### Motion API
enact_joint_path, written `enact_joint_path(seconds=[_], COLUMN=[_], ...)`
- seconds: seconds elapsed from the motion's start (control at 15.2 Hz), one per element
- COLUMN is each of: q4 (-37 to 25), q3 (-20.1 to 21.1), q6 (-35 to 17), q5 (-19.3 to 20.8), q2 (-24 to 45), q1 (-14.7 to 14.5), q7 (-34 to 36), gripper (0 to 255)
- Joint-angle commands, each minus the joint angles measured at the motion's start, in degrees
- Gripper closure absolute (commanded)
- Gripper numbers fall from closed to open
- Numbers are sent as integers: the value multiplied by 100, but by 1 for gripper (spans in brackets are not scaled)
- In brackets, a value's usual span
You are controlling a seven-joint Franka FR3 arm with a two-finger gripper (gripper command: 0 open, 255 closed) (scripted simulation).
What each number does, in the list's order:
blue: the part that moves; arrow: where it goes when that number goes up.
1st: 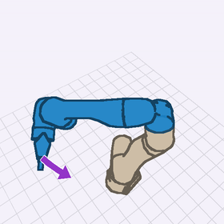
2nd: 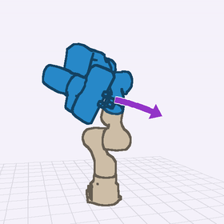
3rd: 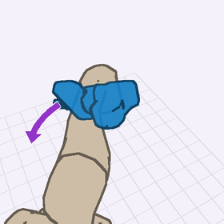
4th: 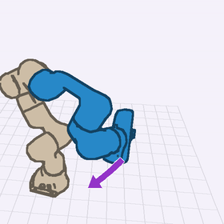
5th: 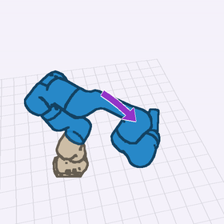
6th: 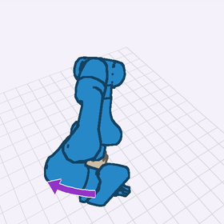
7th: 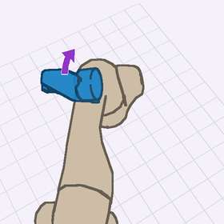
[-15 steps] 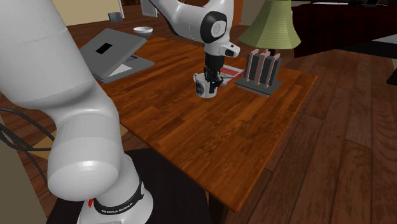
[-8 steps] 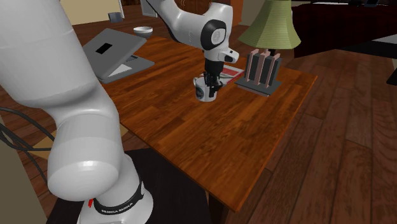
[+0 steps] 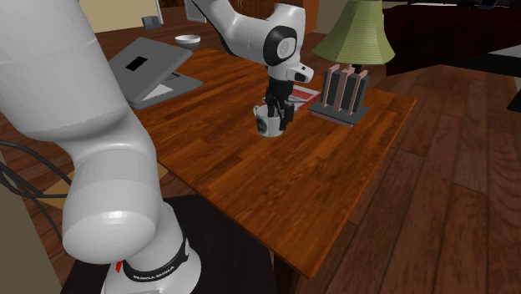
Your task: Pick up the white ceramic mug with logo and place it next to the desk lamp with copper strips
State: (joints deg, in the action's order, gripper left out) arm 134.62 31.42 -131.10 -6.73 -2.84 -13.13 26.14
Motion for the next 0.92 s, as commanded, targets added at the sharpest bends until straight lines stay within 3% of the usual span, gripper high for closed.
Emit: enact_joint_path(seconds=[0.0,0.33,0.86], q4=[0,-362,-362], q3=[0,-86,-87], q6=[0,775,775], q5=[0,-203,-203], q2=[0,-453,-453], q1=[0,18,17], q7=[0,-166,-166], gripper=[0,0,0])
